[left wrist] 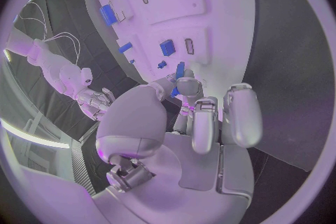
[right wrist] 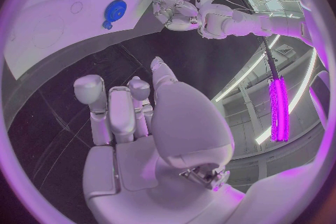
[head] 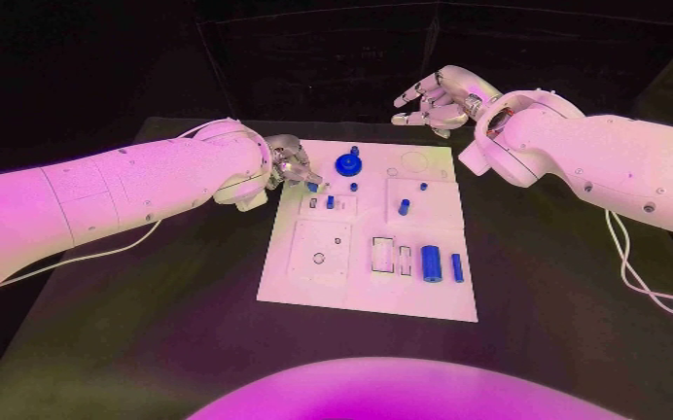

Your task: Assemble the parts on the task board

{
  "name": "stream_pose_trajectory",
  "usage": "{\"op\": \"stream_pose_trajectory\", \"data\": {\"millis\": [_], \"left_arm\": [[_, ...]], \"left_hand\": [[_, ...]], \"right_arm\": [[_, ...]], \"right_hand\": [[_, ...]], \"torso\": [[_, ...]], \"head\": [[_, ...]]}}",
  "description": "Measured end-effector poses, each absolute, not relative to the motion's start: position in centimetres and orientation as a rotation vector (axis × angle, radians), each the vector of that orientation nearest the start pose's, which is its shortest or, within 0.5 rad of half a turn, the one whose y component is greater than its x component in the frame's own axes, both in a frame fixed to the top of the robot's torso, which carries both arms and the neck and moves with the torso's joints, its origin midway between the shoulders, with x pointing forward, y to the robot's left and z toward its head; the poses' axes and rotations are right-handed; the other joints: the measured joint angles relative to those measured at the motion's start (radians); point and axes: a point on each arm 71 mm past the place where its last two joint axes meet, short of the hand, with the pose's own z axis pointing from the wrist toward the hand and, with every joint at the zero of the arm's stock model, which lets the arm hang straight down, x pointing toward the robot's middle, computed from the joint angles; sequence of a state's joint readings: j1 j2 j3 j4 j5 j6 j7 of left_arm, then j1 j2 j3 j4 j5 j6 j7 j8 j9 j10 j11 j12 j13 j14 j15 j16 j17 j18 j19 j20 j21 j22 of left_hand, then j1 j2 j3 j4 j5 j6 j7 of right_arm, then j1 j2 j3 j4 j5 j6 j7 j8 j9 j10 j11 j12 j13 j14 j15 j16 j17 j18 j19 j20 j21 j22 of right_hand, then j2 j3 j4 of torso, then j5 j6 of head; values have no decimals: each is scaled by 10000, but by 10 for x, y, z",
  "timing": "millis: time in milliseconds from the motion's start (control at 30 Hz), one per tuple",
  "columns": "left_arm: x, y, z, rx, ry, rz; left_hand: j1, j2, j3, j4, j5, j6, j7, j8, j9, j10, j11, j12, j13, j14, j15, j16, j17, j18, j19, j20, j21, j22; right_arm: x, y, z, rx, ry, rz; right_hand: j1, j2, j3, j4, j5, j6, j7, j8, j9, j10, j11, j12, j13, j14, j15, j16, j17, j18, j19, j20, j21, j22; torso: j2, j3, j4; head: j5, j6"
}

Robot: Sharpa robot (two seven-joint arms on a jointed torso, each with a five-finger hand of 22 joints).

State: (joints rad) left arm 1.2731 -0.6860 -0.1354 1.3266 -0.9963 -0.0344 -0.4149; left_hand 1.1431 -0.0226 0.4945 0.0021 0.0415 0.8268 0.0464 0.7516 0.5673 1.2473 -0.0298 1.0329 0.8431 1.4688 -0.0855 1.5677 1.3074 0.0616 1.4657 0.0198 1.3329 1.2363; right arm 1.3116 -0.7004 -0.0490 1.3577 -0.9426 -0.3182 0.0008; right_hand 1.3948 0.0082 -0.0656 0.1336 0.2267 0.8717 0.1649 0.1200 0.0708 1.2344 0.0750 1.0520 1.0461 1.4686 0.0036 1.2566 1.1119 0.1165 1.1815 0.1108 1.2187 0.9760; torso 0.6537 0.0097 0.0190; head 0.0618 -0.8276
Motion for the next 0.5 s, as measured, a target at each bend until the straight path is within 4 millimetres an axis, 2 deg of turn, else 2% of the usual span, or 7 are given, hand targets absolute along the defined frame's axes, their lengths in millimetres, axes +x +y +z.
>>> {"op": "stream_pose_trajectory", "data": {"millis": [500], "left_arm": [[505,199,-240,-3022,22071,-4814]], "left_hand": [[49,-59,29,-27,26,-1,1,-1,-18,0,2,0,20,0,0,0,0,-1,0,0,0,11]], "right_arm": [[534,-178,-143,2420,16554,9311]], "right_hand": [[0,0,0,0,0,0,0,0,0,0,0,0,0,0,0,0,0,0,0,0,0,1]], "torso": [[0,-4,8]], "head": [[38,-49]]}}
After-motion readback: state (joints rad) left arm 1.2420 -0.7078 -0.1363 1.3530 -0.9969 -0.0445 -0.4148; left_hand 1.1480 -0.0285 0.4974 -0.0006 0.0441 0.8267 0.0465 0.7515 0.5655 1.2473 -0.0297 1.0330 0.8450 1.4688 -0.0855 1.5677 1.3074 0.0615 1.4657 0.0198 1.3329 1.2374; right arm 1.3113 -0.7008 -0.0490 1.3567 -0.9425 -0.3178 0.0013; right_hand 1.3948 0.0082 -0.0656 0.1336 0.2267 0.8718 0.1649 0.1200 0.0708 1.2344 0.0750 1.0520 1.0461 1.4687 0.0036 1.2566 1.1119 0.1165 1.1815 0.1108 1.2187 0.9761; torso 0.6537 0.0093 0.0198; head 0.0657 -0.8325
